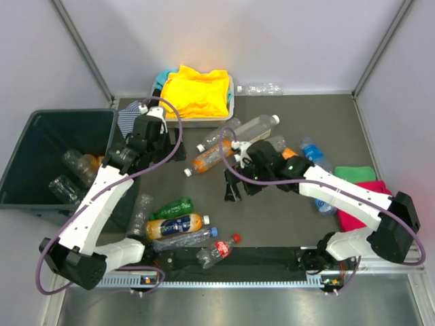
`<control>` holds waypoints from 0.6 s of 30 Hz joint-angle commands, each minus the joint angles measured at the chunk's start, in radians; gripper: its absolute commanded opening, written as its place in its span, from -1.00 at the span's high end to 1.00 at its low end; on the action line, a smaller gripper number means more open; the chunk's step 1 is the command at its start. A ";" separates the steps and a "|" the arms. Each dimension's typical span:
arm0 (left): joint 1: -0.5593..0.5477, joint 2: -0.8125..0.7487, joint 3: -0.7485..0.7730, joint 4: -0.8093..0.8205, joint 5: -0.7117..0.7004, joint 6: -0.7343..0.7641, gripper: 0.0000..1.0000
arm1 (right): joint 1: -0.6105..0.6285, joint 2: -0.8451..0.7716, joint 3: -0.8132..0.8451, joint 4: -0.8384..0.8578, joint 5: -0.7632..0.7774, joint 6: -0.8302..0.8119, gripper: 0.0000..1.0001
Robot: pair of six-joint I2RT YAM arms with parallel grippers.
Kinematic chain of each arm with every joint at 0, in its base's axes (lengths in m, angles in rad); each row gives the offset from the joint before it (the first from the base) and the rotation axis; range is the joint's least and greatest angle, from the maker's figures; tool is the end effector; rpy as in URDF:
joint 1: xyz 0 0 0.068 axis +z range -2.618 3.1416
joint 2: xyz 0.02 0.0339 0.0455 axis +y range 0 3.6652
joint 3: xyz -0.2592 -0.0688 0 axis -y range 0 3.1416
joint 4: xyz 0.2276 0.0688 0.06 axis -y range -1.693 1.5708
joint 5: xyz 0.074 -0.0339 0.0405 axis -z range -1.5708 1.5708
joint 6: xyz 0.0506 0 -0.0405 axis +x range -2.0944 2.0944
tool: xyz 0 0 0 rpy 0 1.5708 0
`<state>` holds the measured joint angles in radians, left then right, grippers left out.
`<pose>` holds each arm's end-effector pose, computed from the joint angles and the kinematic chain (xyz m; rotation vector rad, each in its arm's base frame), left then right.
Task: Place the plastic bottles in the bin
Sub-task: Pick up the plastic bottle from the corner of the board.
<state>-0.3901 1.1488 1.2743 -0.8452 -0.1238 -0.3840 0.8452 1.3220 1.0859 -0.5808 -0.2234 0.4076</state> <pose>0.2110 -0.0800 0.3561 -0.0575 2.2969 -0.2611 0.1747 0.2139 0.2799 -0.6600 2.4498 0.8186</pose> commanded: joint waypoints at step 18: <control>-0.009 -0.044 -0.190 0.107 0.082 -0.053 -0.92 | 0.274 0.201 -0.120 -0.116 -0.102 0.710 -0.98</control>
<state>-0.3946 1.1492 1.1393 -0.7948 -0.0994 -0.4721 1.0225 1.4620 0.9497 -0.7628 -0.2848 0.9405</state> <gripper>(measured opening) 0.961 0.987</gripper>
